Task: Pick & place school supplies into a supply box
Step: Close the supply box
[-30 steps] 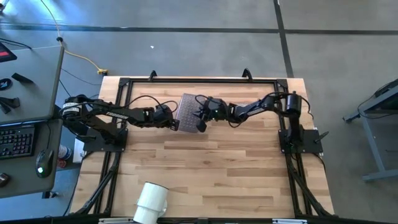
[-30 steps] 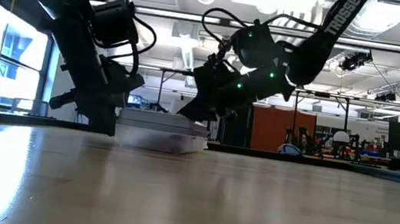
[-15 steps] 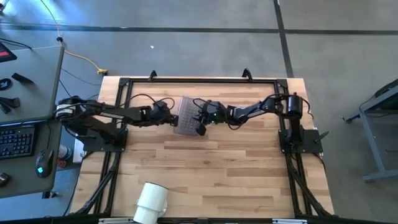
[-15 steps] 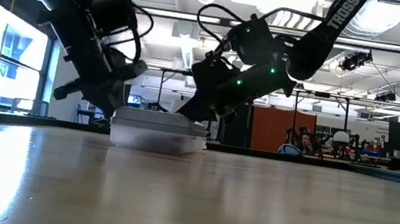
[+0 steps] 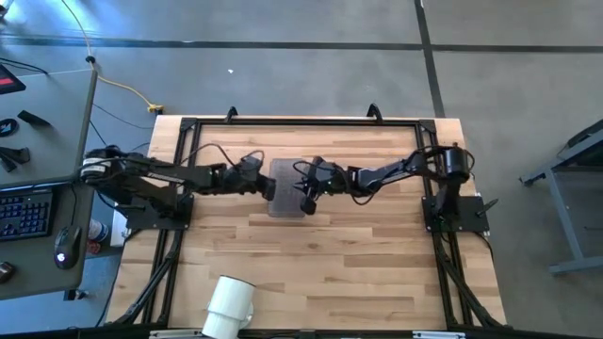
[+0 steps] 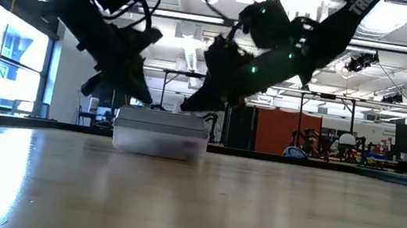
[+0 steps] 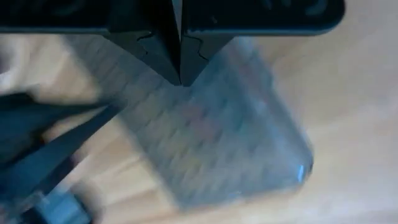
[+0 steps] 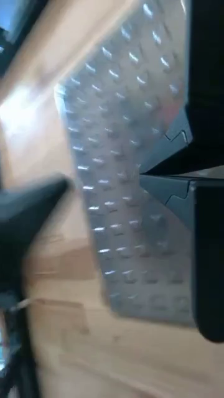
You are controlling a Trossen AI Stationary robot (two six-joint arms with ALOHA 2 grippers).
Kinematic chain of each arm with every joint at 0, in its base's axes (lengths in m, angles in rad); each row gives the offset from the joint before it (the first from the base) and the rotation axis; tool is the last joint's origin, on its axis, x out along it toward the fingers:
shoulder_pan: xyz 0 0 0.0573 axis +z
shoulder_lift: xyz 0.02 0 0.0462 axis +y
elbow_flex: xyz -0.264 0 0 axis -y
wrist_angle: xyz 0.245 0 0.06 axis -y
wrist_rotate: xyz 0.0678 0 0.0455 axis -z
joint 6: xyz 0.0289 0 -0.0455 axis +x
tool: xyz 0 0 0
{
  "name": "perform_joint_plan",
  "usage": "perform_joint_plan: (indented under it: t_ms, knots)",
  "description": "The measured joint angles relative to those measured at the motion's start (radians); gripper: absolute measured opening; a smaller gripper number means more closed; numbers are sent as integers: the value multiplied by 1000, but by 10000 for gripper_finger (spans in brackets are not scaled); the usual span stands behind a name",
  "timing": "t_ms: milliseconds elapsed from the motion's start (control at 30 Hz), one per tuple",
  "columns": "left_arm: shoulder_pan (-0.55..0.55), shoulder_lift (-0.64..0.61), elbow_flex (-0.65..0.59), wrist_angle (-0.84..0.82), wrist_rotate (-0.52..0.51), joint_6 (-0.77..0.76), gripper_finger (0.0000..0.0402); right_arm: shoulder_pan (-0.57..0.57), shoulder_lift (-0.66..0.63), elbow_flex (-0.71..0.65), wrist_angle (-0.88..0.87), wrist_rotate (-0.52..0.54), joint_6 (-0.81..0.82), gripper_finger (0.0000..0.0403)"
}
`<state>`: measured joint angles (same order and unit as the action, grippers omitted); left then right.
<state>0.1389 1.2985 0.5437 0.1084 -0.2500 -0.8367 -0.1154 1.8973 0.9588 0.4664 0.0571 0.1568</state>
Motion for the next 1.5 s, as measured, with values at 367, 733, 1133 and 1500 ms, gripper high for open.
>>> perform_joint_plan:
  t_ms: [367, 733, 1133, 1500]
  knots:
    - [-85, 133, 1, 118, -15, -125, 28, 142, -104, 7, -334, -50, -23, 0]
    - [-216, 135, -2, 229, 28, -209, 12, 242, -216, 5, -700, 338, -125, 0]
    - [-214, 135, -1, 292, -88, -222, 38, 239, -387, 10, -726, 457, 19, 0]
    - [4, 135, -1, 286, -31, -202, 39, 269, -159, 6, -513, 400, 58, 0]
